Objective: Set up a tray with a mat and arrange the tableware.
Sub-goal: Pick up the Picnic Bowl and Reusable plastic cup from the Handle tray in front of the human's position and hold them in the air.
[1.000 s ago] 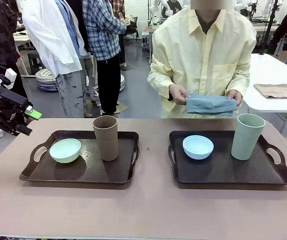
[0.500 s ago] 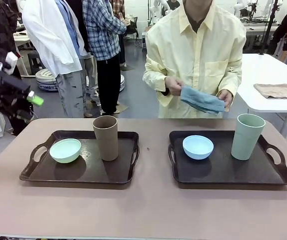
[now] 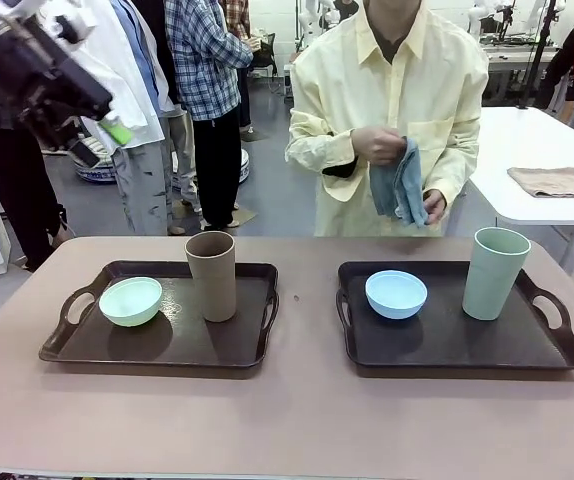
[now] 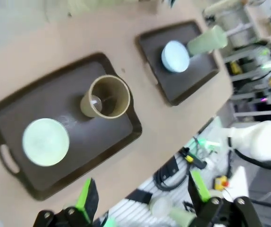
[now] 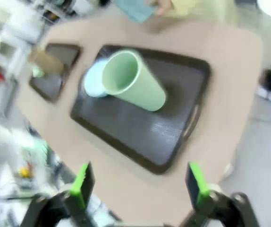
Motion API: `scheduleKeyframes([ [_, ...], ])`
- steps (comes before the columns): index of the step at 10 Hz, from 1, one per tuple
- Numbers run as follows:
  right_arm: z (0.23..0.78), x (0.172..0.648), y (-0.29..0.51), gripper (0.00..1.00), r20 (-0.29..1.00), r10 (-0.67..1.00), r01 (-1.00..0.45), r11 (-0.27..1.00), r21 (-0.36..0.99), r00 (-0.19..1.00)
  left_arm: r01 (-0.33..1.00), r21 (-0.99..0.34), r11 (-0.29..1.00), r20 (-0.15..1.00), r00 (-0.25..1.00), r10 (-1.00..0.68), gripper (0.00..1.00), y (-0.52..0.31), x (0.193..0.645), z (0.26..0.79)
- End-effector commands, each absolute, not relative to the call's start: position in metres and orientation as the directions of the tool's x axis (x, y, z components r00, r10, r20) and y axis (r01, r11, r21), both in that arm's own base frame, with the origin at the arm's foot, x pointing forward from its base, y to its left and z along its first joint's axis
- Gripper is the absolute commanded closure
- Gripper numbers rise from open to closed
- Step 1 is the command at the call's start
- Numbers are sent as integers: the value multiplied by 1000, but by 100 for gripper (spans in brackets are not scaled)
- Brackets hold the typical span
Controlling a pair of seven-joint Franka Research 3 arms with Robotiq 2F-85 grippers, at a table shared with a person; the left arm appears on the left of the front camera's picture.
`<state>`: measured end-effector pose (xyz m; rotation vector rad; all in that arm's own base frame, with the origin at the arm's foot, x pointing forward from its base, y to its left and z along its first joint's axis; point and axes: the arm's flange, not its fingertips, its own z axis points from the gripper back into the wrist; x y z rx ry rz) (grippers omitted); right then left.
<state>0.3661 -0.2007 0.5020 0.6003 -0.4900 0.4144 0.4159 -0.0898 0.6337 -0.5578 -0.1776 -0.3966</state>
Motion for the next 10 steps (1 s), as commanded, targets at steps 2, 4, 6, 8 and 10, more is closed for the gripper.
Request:
scheduleKeyframes([
  [2, 519, 389, -198, 0, 695, 444, -799, 503, 329, 566, 389, -393, 833, 166, 921, -352, 0, -153, 453, 647],
  [4, 523, 400, -178, 0, 702, 523, -865, 406, 294, 484, 371, -359, 856, 123, 929, -350, 0, -204, 473, 646],
  [6, 511, 407, -172, 0, 638, 631, -897, 328, 297, 442, 343, -375, 862, 78, 938, -339, 0, -246, 496, 635],
  [8, 504, 412, -172, 0, 650, 657, -923, 238, 303, 383, 308, -386, 869, 51, 948, -314, 0, -283, 518, 620],
  [10, 501, 414, -176, 0, 675, 610, -910, 258, 326, 415, 310, -444, 840, 87, 949, -304, 0, -294, 520, 614],
])
